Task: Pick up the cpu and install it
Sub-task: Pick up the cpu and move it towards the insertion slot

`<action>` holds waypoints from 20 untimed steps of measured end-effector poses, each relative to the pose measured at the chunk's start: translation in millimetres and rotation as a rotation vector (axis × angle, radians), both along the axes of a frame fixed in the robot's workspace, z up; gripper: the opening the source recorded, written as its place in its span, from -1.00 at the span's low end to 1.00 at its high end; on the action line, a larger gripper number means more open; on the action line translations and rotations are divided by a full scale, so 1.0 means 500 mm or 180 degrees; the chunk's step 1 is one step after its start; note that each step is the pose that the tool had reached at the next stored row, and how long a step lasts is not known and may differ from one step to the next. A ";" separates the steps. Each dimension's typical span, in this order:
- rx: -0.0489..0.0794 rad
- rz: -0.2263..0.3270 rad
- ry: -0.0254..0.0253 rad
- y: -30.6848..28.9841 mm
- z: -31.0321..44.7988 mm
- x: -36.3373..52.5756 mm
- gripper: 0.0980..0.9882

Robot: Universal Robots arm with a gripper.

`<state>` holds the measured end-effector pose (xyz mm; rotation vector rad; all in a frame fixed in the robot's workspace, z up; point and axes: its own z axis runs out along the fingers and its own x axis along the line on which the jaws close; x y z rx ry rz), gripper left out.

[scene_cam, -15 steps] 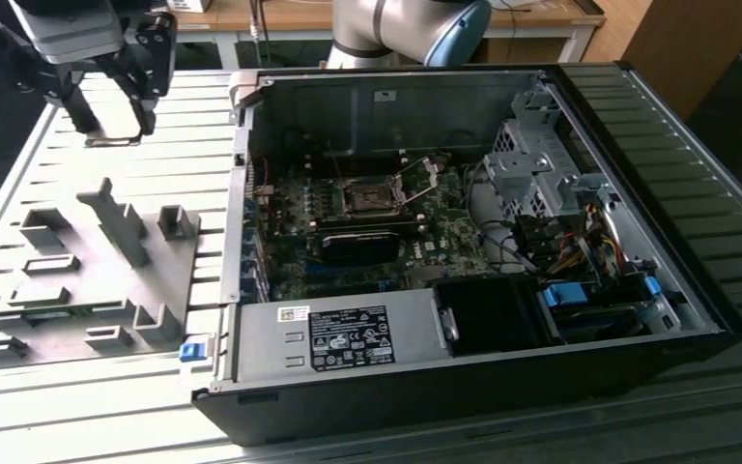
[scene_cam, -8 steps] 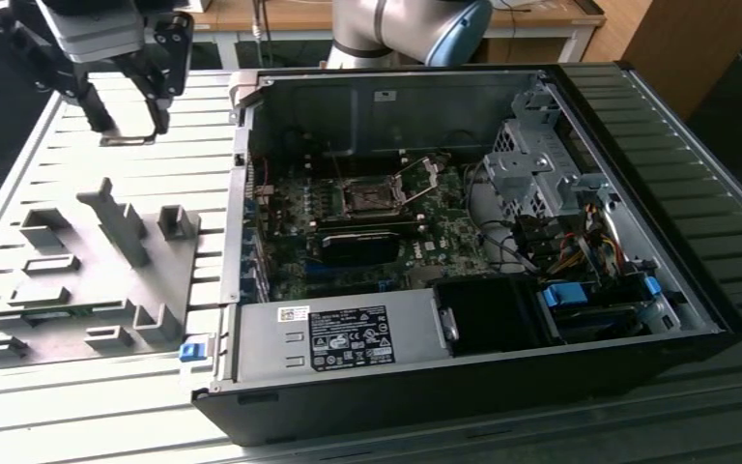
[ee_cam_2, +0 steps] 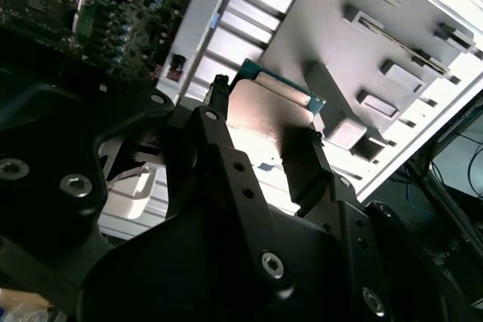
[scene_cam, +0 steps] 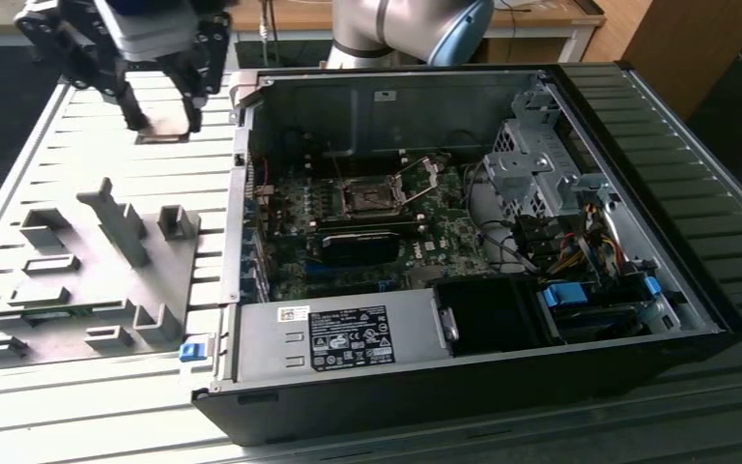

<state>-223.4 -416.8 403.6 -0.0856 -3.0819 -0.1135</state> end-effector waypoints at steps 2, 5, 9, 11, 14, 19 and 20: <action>0.0001 0.0000 0.0000 0.001 -0.002 0.019 -0.01; 0.0000 0.0000 0.0000 0.003 -0.004 0.046 -0.01; 0.0000 0.0000 0.0000 0.004 -0.008 0.082 -0.01; 0.0000 0.0000 -0.0001 0.004 -0.010 0.101 -0.01; 0.0000 0.0000 -0.0001 0.005 -0.013 0.128 -0.01; 0.0001 0.0000 -0.0003 0.008 -0.017 0.172 -0.01; 0.0000 0.0000 -0.0004 0.011 -0.018 0.178 -0.01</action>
